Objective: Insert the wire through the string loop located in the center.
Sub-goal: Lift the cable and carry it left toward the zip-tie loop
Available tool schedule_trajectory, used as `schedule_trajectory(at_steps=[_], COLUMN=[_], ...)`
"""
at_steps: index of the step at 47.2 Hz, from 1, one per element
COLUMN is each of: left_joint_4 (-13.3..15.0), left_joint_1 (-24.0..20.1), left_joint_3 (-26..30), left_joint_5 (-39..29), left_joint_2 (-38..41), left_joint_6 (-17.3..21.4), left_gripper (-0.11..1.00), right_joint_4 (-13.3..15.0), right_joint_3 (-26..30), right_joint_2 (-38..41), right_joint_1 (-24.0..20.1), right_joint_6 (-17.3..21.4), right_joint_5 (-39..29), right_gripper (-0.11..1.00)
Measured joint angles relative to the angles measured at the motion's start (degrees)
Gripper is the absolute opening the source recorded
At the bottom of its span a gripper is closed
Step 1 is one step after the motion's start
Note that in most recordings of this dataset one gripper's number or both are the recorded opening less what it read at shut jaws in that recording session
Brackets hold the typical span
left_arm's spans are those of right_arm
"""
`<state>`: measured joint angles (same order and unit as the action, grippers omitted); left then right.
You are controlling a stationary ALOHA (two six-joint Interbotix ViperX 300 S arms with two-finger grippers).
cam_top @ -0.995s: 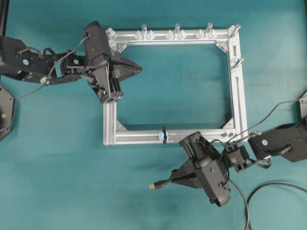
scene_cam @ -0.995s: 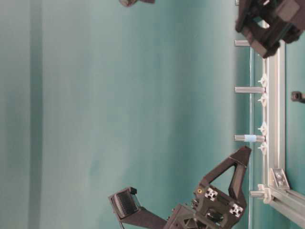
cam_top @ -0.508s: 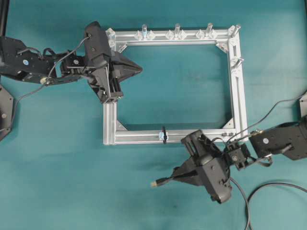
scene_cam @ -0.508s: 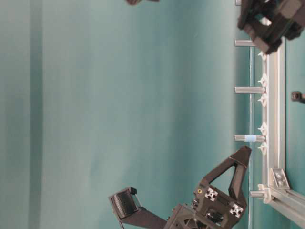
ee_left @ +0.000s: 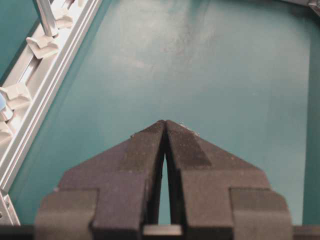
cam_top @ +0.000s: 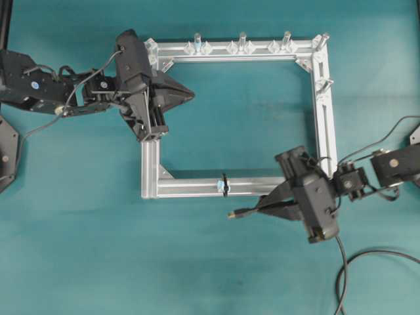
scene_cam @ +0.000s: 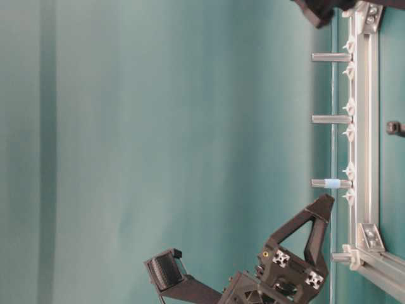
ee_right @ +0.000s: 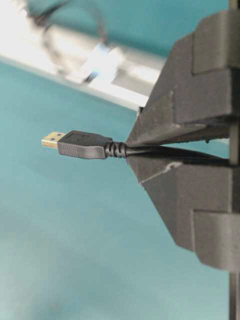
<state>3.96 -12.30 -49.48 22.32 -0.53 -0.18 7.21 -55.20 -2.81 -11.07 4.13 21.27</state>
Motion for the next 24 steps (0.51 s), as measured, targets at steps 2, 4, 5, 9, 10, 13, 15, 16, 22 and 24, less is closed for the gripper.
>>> schedule_trajectory(at_steps=[2,4,5,9,10,13,15,16,22,24], left_joint_4=[0.0,0.0,0.0,0.0,0.1,0.0,0.0,0.0,0.1,0.0], left_joint_1=[0.1,0.1,0.1,0.1,0.1,0.1,0.1,0.1,0.1,0.1], left_joint_3=[0.0,-0.1,-0.1,-0.1,-0.1,-0.1,-0.1,-0.1,-0.1,-0.1], left_joint_5=[0.0,0.0,0.1,0.0,0.0,0.1,0.0,0.1,0.0,0.0], left_joint_2=[0.0,0.0,0.0,0.0,0.0,0.0,0.0,0.0,0.0,0.0], left_joint_6=[0.0,0.0,0.0,0.1,0.0,0.0,0.0,0.0,0.0,0.1], left_gripper=[0.00,0.00,0.00,0.00,0.00,0.00,0.00,0.00,0.00,0.00], right_joint_4=[0.0,0.0,0.0,0.0,0.0,0.0,0.0,0.0,0.0,0.0], right_joint_3=[-0.8,-1.4,-1.8,-2.8,-2.9,-3.3,-3.5,-3.5,-3.6,-3.6], right_joint_2=[-0.7,-1.4,-1.7,-2.9,-3.2,-3.9,-4.1,-4.2,-4.3,-4.3], right_joint_1=[0.6,1.2,1.5,2.7,3.0,3.7,4.0,4.1,4.4,4.4], right_joint_6=[0.0,0.0,0.0,0.0,0.0,0.0,0.0,0.0,0.0,0.0], right_joint_5=[0.0,-0.1,-0.1,-0.1,-0.1,-0.1,-0.1,0.0,-0.1,-0.1], right_gripper=[0.07,0.07,0.07,0.07,0.07,0.07,0.07,0.07,0.07,0.07])
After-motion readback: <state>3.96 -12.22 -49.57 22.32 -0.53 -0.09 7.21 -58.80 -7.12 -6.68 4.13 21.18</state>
